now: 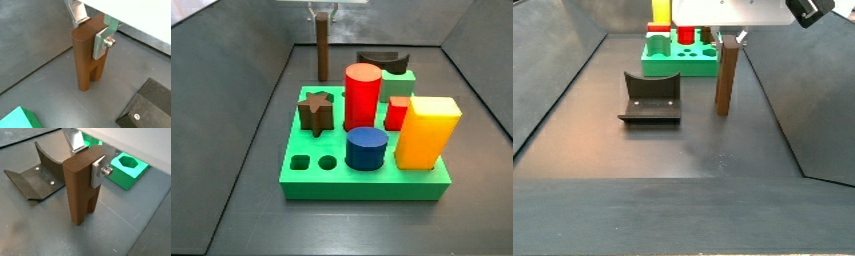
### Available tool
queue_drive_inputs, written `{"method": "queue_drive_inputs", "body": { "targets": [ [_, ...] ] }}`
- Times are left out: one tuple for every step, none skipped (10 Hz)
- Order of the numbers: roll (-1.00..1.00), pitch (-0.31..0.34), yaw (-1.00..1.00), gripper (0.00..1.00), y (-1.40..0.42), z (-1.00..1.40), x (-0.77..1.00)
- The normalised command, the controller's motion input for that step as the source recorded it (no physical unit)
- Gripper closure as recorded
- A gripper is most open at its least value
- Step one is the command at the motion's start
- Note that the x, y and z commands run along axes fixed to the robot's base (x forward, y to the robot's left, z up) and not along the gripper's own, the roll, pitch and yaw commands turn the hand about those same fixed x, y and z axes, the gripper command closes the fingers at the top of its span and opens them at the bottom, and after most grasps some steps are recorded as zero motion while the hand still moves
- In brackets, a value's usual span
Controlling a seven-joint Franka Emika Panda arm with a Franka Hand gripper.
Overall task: Pick up the square-circle object. Move up. Place the square-circle object on the fixture. Regrasp the square-circle object. Rotate the square-circle object. Move to above the board. Insert the square-circle object.
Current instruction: Rotate the square-circle object.
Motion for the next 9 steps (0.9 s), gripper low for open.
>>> {"method": "queue_drive_inputs", "body": {
  "targets": [
    [0.11, -0.053, -0.02, 0.00, 0.00, 0.00, 0.00],
    [0.10, -0.047, 0.00, 0.00, 0.00, 1.00, 0.00],
    [0.09, -0.026, 0.00, 0.00, 0.00, 1.00, -0.02],
    [0.07, 0.014, 0.00, 0.00, -0.01, 0.94, -0.03],
    [0.06, 0.028, 0.01, 0.00, -0.01, 0.77, -0.02],
    [0.05, 0.040, 0.01, 0.00, -0.01, 0.58, -0.01],
    [0.03, 0.058, 0.01, 0.00, -0.01, 0.39, 0.00],
    [0.02, 0.067, 0.01, 0.00, -0.01, 0.26, 0.01],
    [0.00, 0.012, -1.00, 0.00, 0.08, 0.00, 0.00]
  ]
}}
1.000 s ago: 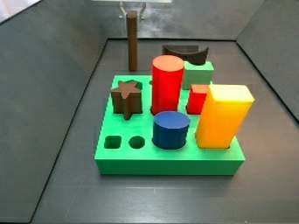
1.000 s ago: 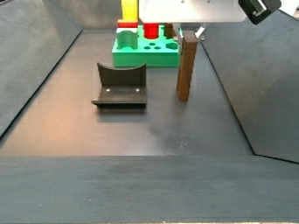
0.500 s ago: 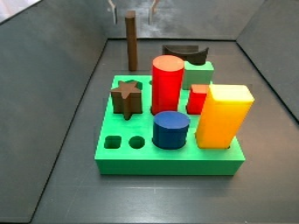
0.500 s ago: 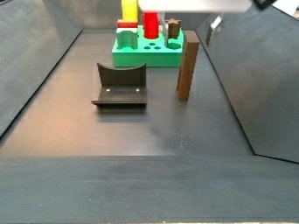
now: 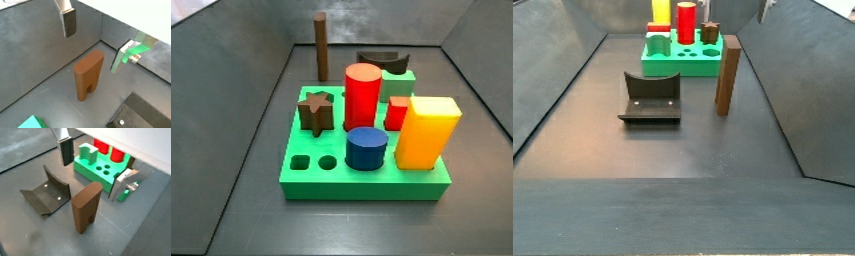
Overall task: Pick up the square-circle object. Move up. Place the square-circle object on the fixture. Regrasp the square-circle object. Rotate the square-circle object. Move to above the board. Insert the square-circle object.
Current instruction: Rotate the square-circle object.
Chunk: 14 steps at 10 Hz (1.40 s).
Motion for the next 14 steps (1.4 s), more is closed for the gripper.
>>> {"method": "queue_drive_inputs", "body": {
  "targets": [
    [0.00, 0.014, -1.00, 0.00, 0.09, -0.03, 0.00],
    [0.00, 0.013, -1.00, 0.00, 0.07, -0.02, 0.00],
    [0.00, 0.014, -1.00, 0.00, 0.05, -0.02, 0.01],
    [0.00, 0.014, -1.00, 0.00, 0.04, -0.02, 0.01],
    [0.00, 0.015, -1.00, 0.00, 0.03, -0.01, 0.01],
    [0.00, 0.015, -1.00, 0.00, 0.03, -0.01, 0.01],
    [0.00, 0.016, -1.00, 0.00, 0.03, -0.01, 0.02],
    [0.00, 0.017, -1.00, 0.00, 0.03, -0.01, 0.02],
    [0.00, 0.018, -1.00, 0.00, 0.03, -0.01, 0.02],
    [0.00, 0.020, -1.00, 0.00, 0.02, -0.01, 0.02],
    [0.00, 0.021, -1.00, 0.00, 0.02, -0.01, 0.02],
    [0.00, 0.023, -1.00, 0.00, 0.02, -0.01, 0.02],
    [0.00, 0.025, -1.00, 0.00, 0.02, -0.01, 0.02],
    [0.00, 0.028, -1.00, 0.00, 0.02, -0.01, 0.02]
  ]
}}
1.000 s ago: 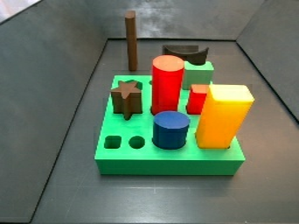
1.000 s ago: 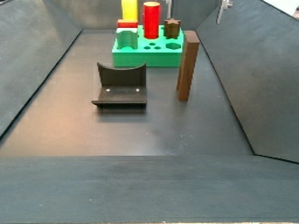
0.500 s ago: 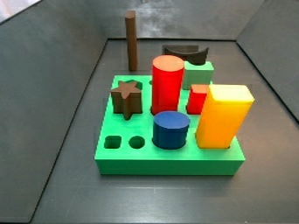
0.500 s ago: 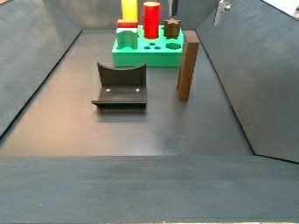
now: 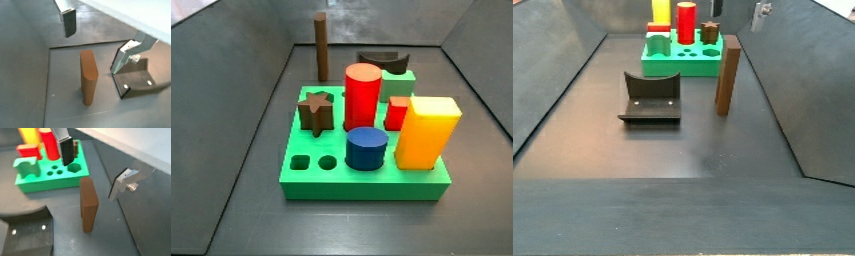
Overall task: Pick up the square-circle object. Move up. Place the square-circle object on the fixture. Regrasp the square-circle object. Rotate the square-circle object. Move to above the board. Insert the square-circle object.
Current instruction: Rotate the square-circle object.
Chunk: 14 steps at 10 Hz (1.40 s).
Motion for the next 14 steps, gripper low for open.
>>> {"method": "queue_drive_inputs", "body": {
  "targets": [
    [0.00, 0.031, -1.00, 0.00, 0.02, -0.01, 0.02],
    [0.00, 0.035, -1.00, 0.00, 0.02, -0.01, 0.02],
    [0.00, 0.040, -1.00, 0.00, 0.02, -0.01, 0.02],
    [0.00, 0.047, -1.00, 0.00, 0.02, -0.01, 0.02],
    [0.00, 0.059, -1.00, 0.00, 0.02, -0.01, 0.02],
    [0.00, 0.072, -0.98, 0.00, 0.02, -0.01, 0.02],
    [0.00, 0.071, -0.80, 0.00, 0.02, -0.01, 0.02],
    [0.00, 0.070, -0.48, 0.00, 0.02, -0.01, 0.02],
    [0.00, 0.070, -0.26, 0.00, 0.02, -0.01, 0.02],
    [0.00, 0.070, -0.16, 0.00, 0.00, -1.00, 0.00],
    [0.00, 0.053, -0.11, 0.00, 0.00, -1.00, 0.02],
    [0.01, 0.022, -0.08, 0.00, 0.01, -1.00, 0.03],
    [0.03, -0.007, -0.06, 0.00, 0.01, -0.99, 0.03],
    [0.03, -0.024, -0.05, 0.00, 0.02, -0.83, 0.02]
  ]
}}
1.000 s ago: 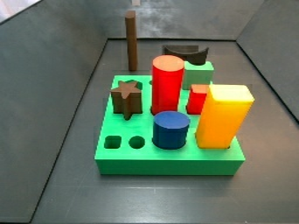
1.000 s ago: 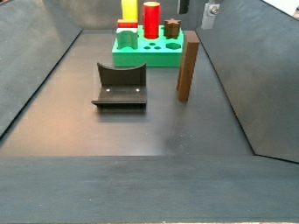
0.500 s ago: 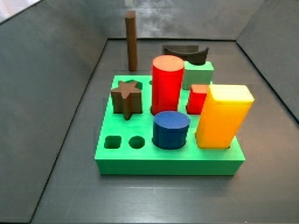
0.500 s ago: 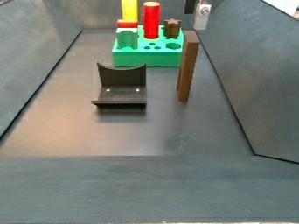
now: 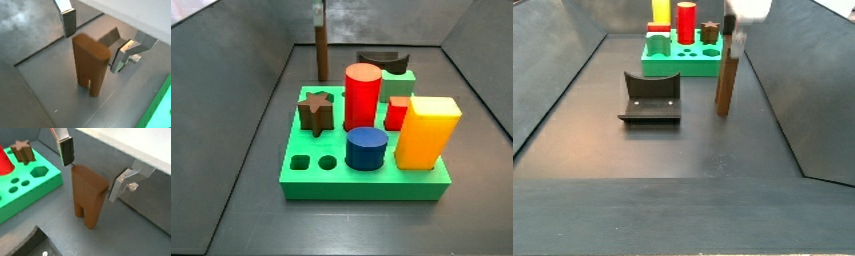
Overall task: Pick up the square-circle object. Move up. Place the square-circle object on the fixture. Regrasp the square-circle object. Rotate the square-circle object. Move to above the board. Insert the square-circle object.
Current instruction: Rotate the square-circle object, then move to above the board.
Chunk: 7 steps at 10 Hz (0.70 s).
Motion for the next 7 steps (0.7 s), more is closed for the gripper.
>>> {"method": "queue_drive_inputs", "body": {
  "targets": [
    [0.04, -0.030, -0.04, 0.00, 0.02, -0.72, 0.01],
    [0.04, -0.037, -0.03, 0.00, 0.02, -0.45, 0.01],
    [0.05, -0.038, -0.03, 0.00, 0.02, -0.35, 0.01],
    [0.05, -0.044, -0.02, 1.00, 0.00, 0.00, 0.00],
    [-0.08, 0.226, 0.33, 1.00, -0.44, 1.00, -0.05],
    [-0.08, 0.230, 0.32, 1.00, -0.44, 1.00, -0.05],
    [-0.08, 0.199, 0.25, 1.00, -0.40, 1.00, -0.04]
  ]
}}
